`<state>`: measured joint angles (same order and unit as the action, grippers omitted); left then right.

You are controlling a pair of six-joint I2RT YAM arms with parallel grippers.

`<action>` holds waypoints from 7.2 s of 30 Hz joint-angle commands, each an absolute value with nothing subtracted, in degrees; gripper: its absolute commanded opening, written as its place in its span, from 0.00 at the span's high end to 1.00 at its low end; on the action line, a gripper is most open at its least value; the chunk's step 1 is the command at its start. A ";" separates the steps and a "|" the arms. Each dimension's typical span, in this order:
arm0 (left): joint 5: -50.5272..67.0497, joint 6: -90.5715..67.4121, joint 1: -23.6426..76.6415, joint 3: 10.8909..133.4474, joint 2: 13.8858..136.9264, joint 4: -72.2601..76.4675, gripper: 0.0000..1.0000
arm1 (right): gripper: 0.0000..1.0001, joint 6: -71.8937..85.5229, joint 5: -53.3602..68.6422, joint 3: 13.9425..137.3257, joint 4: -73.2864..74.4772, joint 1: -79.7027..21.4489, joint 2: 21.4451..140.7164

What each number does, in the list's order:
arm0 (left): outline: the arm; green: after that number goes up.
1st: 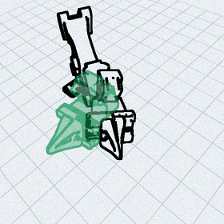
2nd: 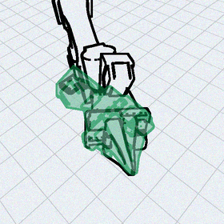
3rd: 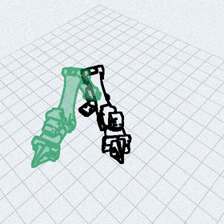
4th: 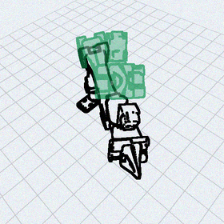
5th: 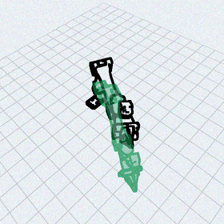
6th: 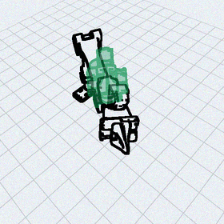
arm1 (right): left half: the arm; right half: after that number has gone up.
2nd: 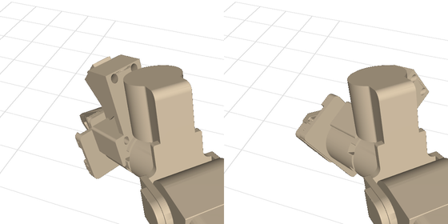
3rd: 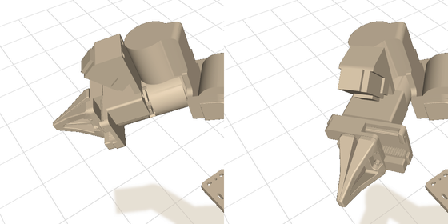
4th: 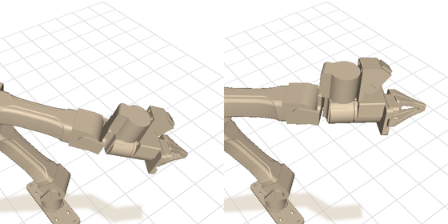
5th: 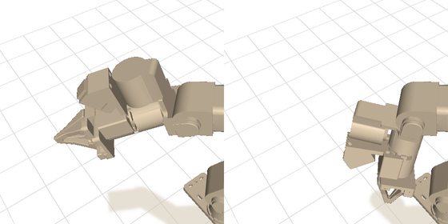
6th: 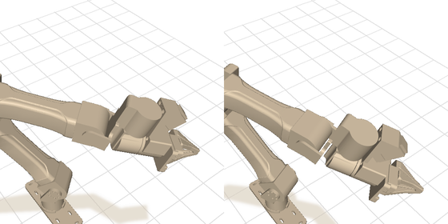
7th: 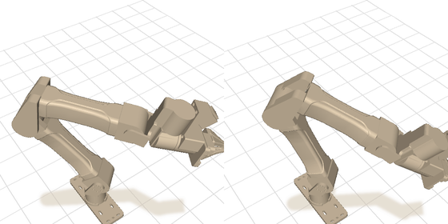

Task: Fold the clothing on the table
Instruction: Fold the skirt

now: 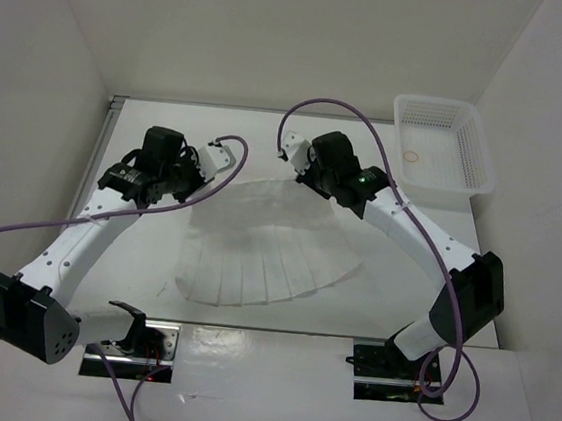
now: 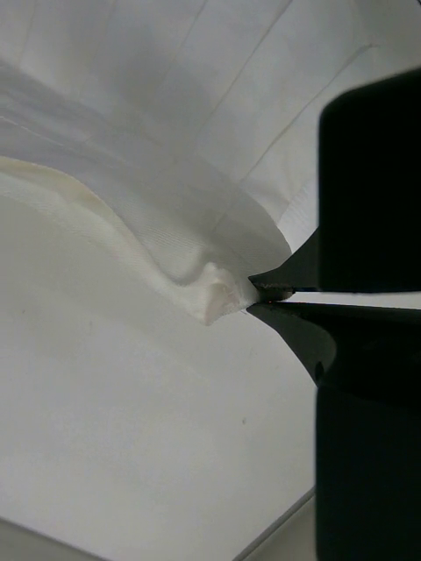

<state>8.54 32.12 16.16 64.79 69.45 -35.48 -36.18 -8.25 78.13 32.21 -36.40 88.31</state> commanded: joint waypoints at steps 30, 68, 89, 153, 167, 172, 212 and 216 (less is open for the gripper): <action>18.46 41.14 21.62 64.41 78.49 -67.94 0.73 | 0.36 -46.32 9.41 72.51 61.09 -45.18 77.34; -14.24 5.27 10.72 53.27 43.51 -25.58 0.00 | 0.01 -9.94 11.52 92.29 49.20 -57.74 111.70; -16.61 5.27 10.72 52.21 45.70 -25.05 0.00 | 0.01 -4.58 4.93 82.97 48.96 -57.75 121.98; -15.82 5.27 10.72 52.21 50.01 -25.05 0.00 | 0.01 -22.32 -8.17 69.96 36.91 -33.32 97.65; -15.82 5.27 10.72 52.21 50.54 -25.58 0.00 | 0.01 -23.91 -12.30 66.63 36.30 -30.94 102.91; -15.29 5.27 10.72 52.21 51.06 -25.58 0.00 | 0.01 -25.66 -17.04 66.62 34.37 -27.69 103.44; 19.04 -4.73 4.05 83.57 99.88 -26.10 0.00 | 0.01 -20.66 -21.27 73.75 32.52 -27.95 82.13; 29.34 -10.01 1.24 91.48 112.13 -26.71 0.00 | 0.01 -19.51 -21.27 69.26 32.52 -27.95 76.12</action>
